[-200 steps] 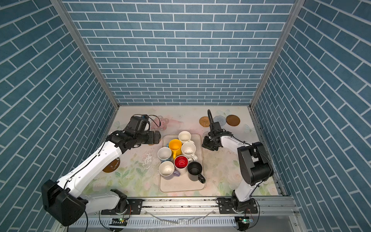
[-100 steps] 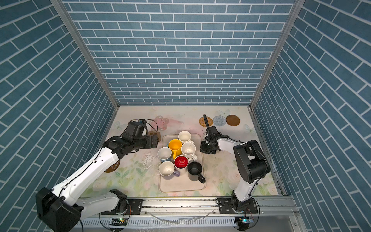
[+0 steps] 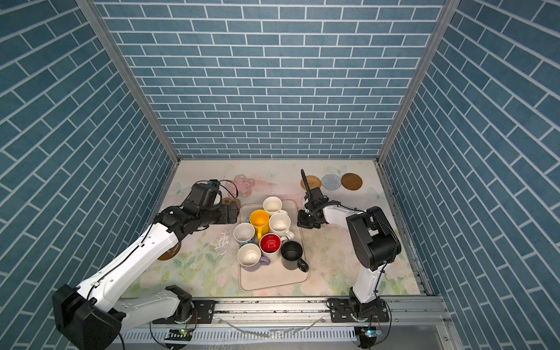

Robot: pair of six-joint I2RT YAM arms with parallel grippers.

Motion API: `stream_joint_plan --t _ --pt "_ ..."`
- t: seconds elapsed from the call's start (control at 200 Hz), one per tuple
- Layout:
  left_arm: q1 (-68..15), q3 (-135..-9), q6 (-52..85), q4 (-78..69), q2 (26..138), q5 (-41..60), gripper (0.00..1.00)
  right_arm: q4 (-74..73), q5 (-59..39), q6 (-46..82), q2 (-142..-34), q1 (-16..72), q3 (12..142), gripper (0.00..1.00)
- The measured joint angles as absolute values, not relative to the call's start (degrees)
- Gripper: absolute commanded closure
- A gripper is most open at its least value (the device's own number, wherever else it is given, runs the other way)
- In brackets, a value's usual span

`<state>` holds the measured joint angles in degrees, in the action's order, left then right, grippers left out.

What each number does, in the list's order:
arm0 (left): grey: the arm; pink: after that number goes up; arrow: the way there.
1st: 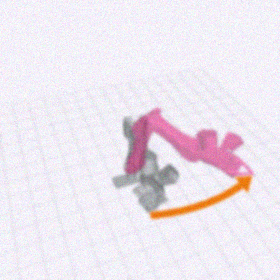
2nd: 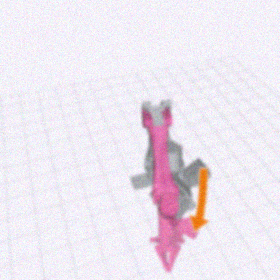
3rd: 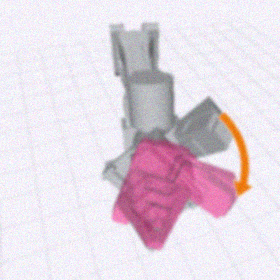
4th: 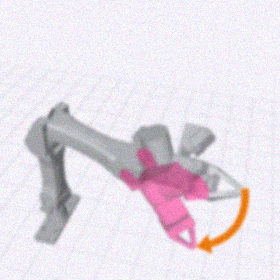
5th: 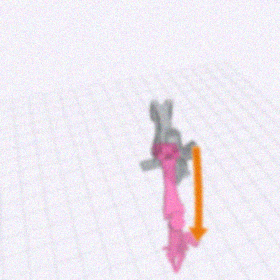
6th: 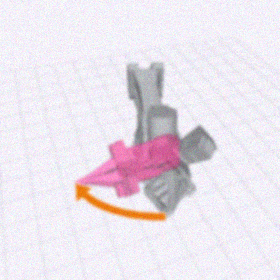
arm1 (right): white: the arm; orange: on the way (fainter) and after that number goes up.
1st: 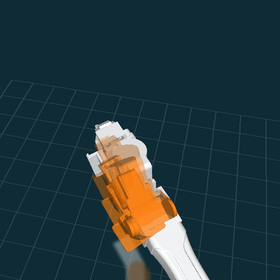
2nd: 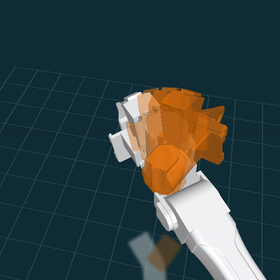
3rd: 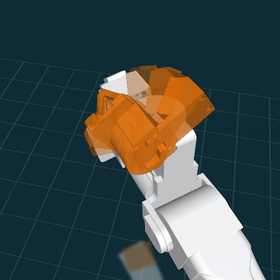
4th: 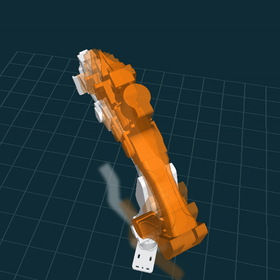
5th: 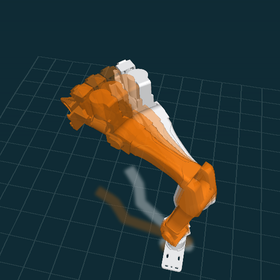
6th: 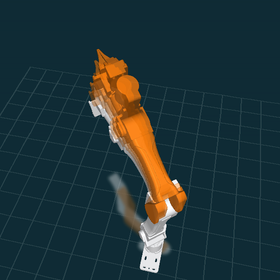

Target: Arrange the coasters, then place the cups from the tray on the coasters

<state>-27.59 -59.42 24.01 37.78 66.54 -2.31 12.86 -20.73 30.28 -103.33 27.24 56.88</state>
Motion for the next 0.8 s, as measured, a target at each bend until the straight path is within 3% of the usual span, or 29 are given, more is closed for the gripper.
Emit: stream_joint_plan --t 0.275,0.495,0.8 --pt "-27.4 -59.5 23.7 37.9 67.0 -2.3 0.01 15.3 -18.9 30.3 -103.5 27.8 58.4 0.86" --pt "-27.1 -61.5 23.3 38.4 68.1 -2.5 0.01 19.1 -17.9 31.5 -102.5 26.4 60.1 0.68" --pt "-26.9 -65.0 22.9 38.5 71.8 -2.3 0.01 22.2 -17.8 31.5 -99.2 17.9 62.8 0.65"
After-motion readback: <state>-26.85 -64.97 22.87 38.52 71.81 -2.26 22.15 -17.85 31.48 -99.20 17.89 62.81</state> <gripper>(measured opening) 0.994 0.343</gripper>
